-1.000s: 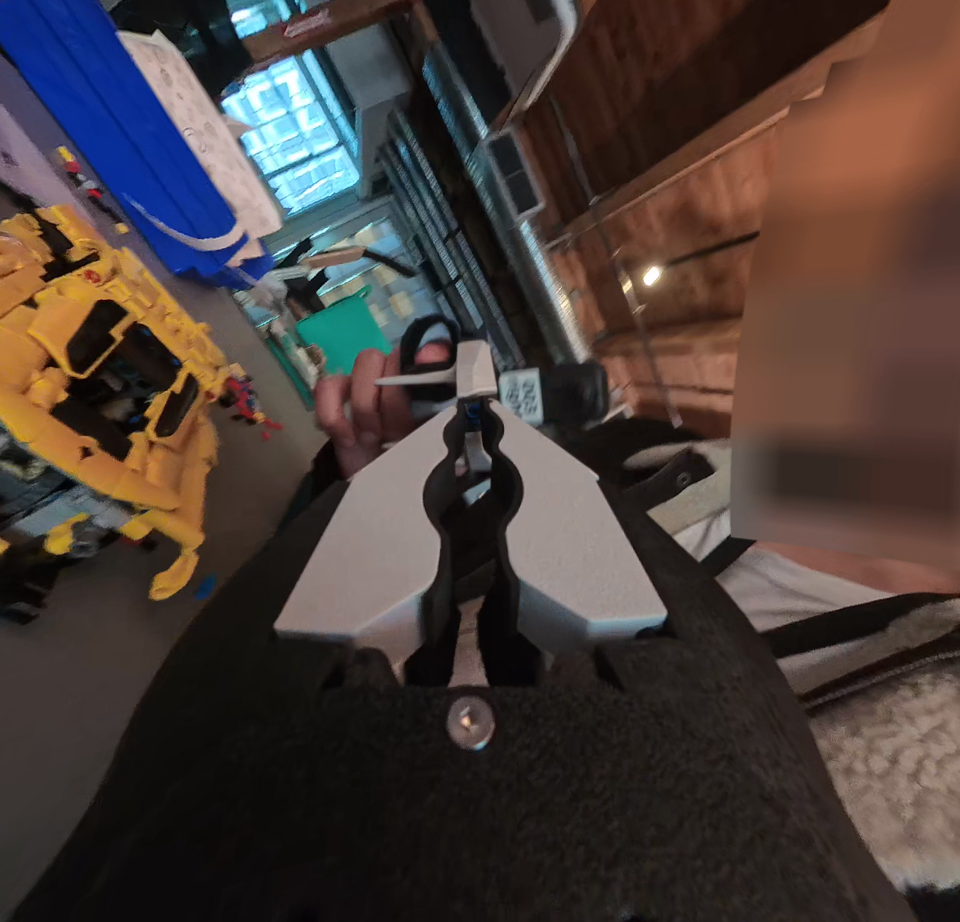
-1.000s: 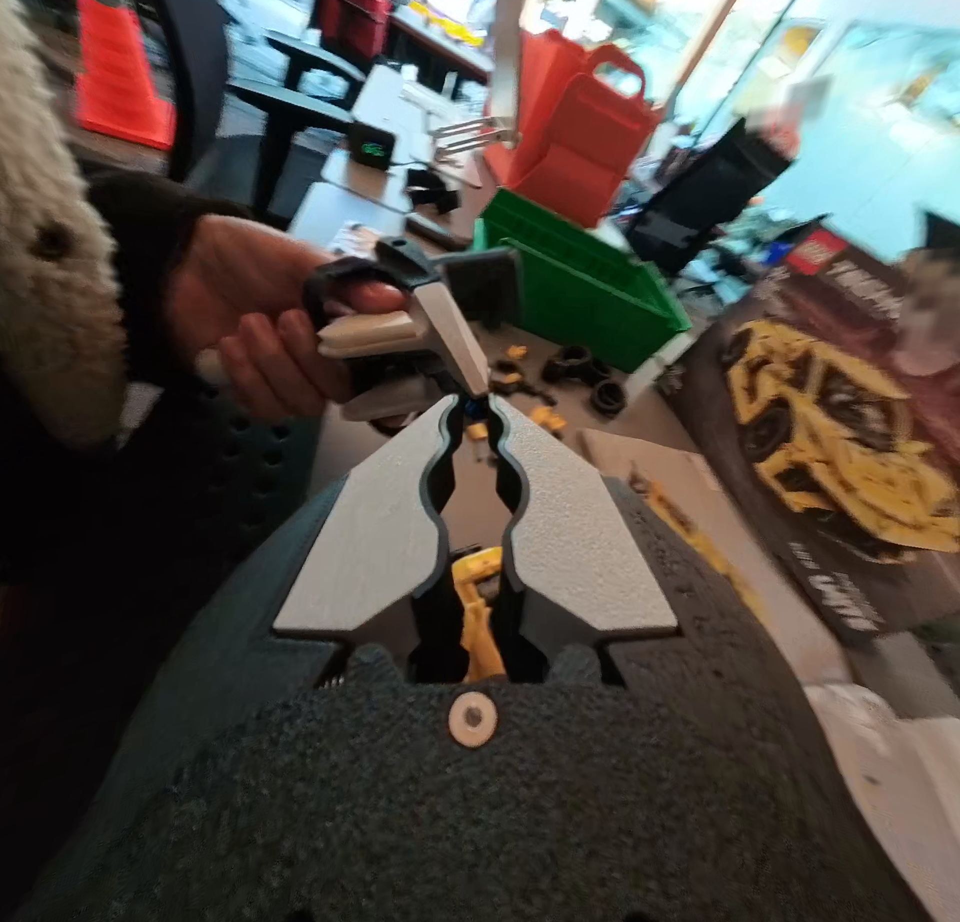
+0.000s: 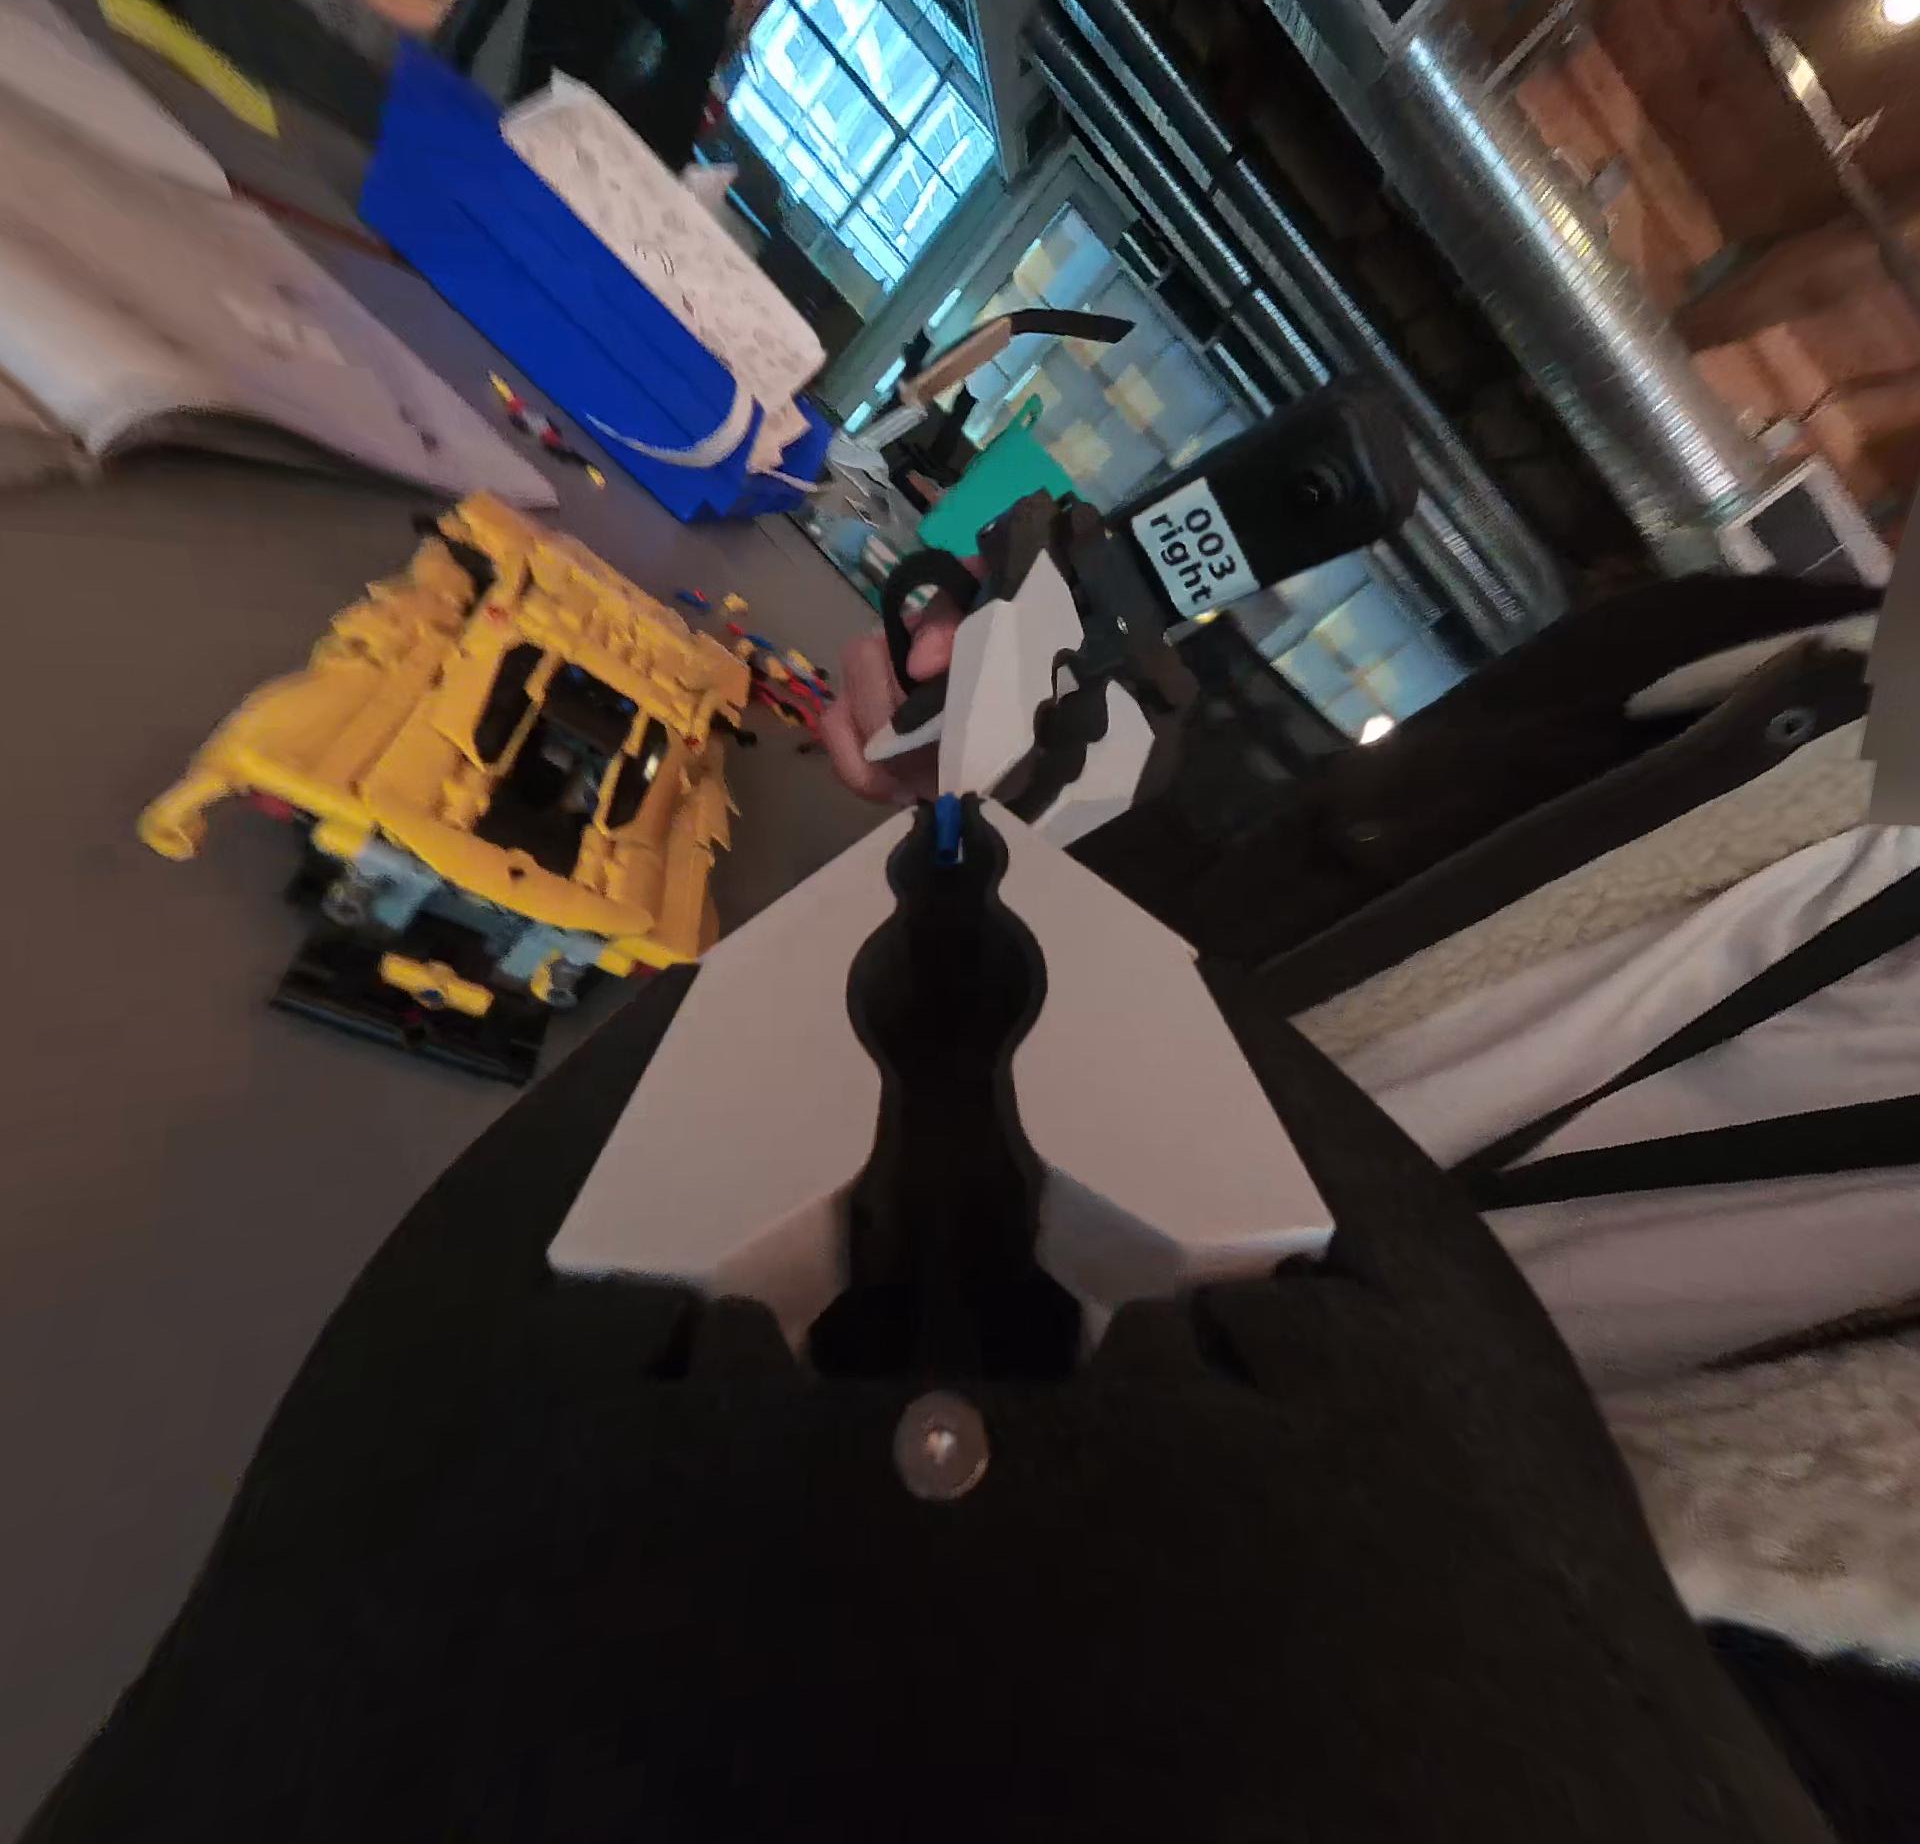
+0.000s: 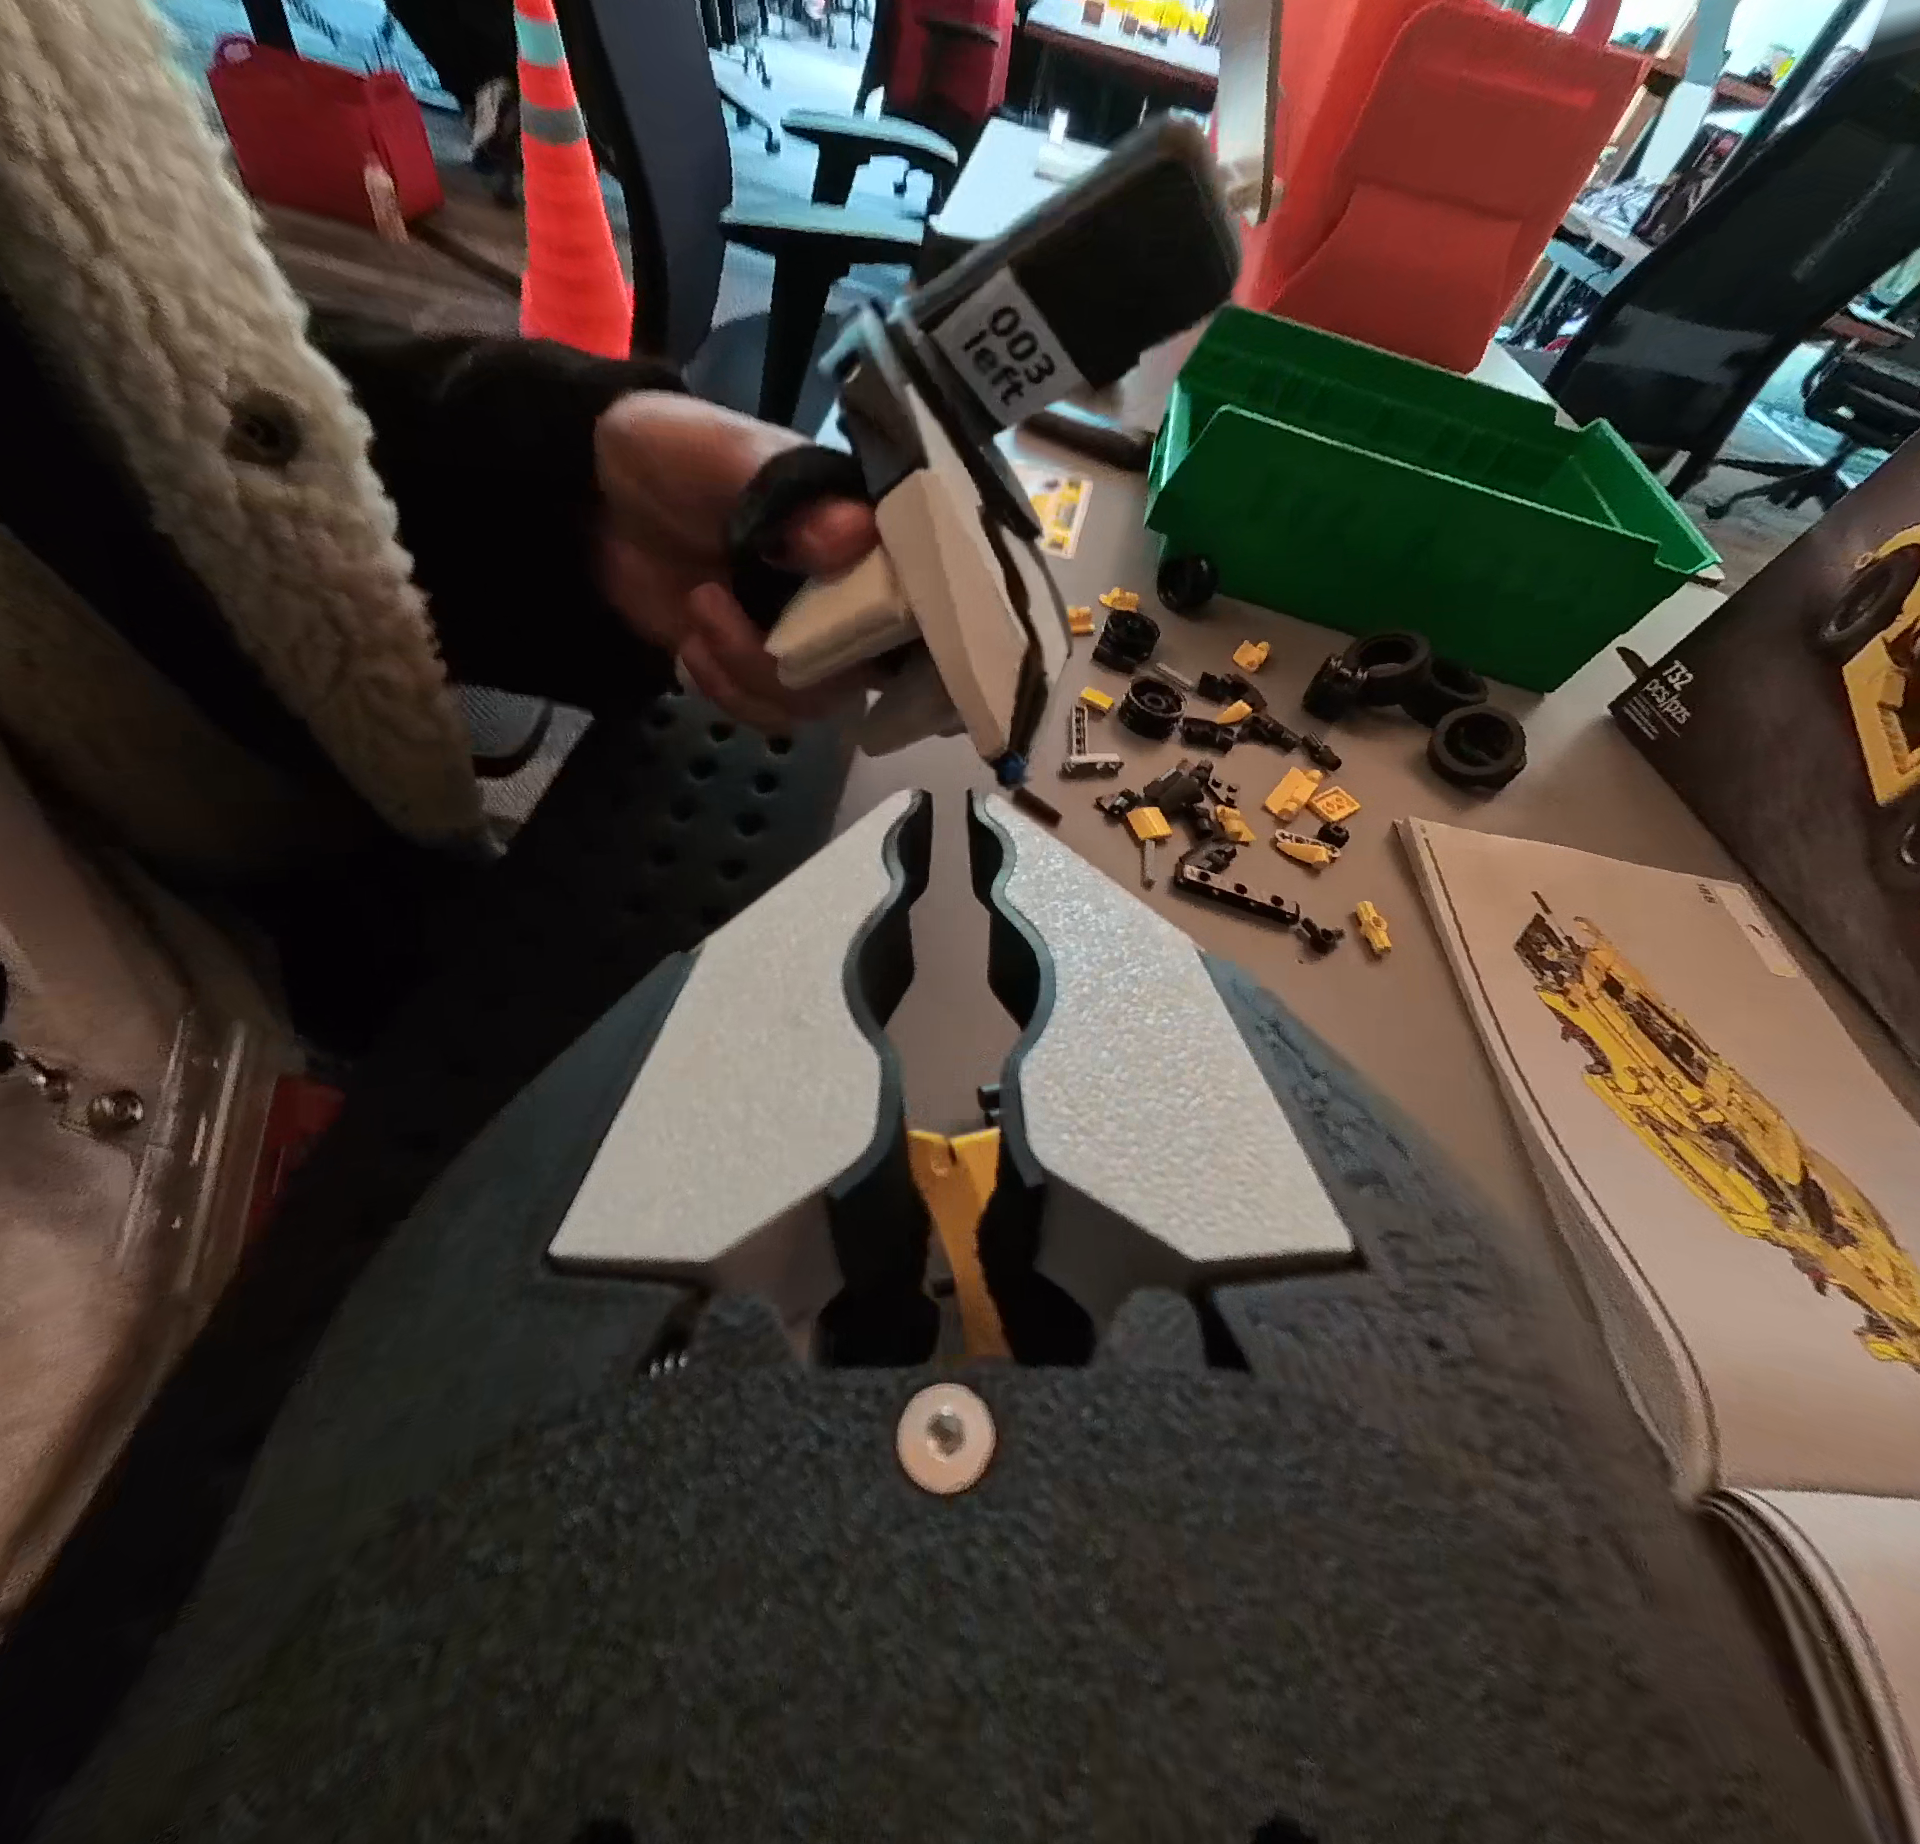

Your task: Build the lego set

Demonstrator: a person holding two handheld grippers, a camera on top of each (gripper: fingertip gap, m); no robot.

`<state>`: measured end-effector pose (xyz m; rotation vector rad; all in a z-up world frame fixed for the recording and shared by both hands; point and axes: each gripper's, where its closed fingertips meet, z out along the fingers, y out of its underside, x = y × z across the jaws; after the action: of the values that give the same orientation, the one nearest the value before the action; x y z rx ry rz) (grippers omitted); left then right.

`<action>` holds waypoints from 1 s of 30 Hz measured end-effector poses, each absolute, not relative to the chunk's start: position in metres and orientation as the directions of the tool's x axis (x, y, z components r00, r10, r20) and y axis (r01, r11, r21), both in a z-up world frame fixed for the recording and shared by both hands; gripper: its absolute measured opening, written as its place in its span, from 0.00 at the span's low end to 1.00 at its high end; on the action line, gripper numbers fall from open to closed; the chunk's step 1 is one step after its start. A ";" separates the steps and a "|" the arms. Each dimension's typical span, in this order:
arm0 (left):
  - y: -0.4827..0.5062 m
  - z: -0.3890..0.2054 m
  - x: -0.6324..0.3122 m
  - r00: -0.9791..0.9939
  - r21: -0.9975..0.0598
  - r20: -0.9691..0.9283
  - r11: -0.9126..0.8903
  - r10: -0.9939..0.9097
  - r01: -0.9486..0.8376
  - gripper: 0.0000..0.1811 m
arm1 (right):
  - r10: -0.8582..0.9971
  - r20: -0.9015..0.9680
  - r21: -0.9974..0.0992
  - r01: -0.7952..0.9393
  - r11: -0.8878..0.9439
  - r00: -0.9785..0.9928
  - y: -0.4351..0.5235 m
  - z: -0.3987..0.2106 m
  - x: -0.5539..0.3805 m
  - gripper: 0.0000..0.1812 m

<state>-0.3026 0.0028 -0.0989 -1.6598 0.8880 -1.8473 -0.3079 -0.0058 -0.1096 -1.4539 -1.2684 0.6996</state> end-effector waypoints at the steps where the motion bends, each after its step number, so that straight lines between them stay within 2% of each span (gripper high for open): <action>1: 0.003 -0.096 -0.303 -0.110 -0.800 0.599 -0.599 -0.793 -0.035 0.02 | 0.946 0.166 -0.947 0.312 0.075 0.278 -0.006 -0.107 -0.308 0.03; 3: 0.006 -0.094 -0.303 -0.034 -0.906 0.424 -0.424 -0.905 0.001 0.03 | 0.953 0.060 -0.973 0.232 -0.011 0.298 -0.005 -0.102 -0.307 0.05; 5: 0.008 -0.094 -0.303 0.041 -0.979 0.201 -0.201 -0.979 -0.006 0.02 | 0.951 -0.151 -0.977 0.107 -0.186 0.268 -0.005 -0.095 -0.308 0.06; 6: 0.008 -0.093 -0.303 0.066 -0.994 0.106 -0.107 -0.992 -0.017 0.02 | 0.930 -0.287 -0.953 0.029 -0.302 0.231 -0.005 -0.091 -0.308 0.10; 9: 0.005 -0.084 -0.304 0.094 -0.997 -0.079 0.078 -0.992 -0.014 0.03 | 0.772 -0.635 -0.765 -0.154 -0.625 0.027 -0.003 -0.081 -0.304 0.14; 11: 0.000 -0.077 -0.304 0.089 -0.986 -0.164 0.165 -0.982 0.007 0.03 | 0.648 -0.757 -0.622 -0.211 -0.754 -0.082 0.003 -0.082 -0.300 0.11; 15: -0.007 -0.075 -0.300 0.076 -0.946 -0.322 0.325 -0.943 0.018 0.03 | 0.514 -0.827 -0.484 -0.180 -0.857 -0.226 -0.002 -0.084 -0.304 0.11; 17: -0.006 -0.082 -0.298 0.071 -0.934 -0.358 0.357 -0.931 -0.028 0.02 | 0.456 -0.843 -0.434 -0.140 -0.890 -0.284 -0.008 -0.082 -0.307 0.07; 23: -0.006 -0.093 -0.296 0.054 -0.884 -0.456 0.446 -0.888 -0.139 0.02 | 0.439 -0.866 -0.428 -0.099 -0.898 -0.241 -0.008 -0.094 -0.309 0.03; 30: -0.008 -0.096 -0.299 0.034 -0.867 -0.480 0.468 -0.877 -0.169 0.02 | 0.416 -0.874 -0.405 -0.095 -0.909 -0.253 -0.007 -0.096 -0.310 0.02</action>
<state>-0.2989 -0.0081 -0.0956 -0.9745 1.4596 -0.7045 -0.3105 -0.0068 -0.0965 -1.6790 -0.3882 2.2231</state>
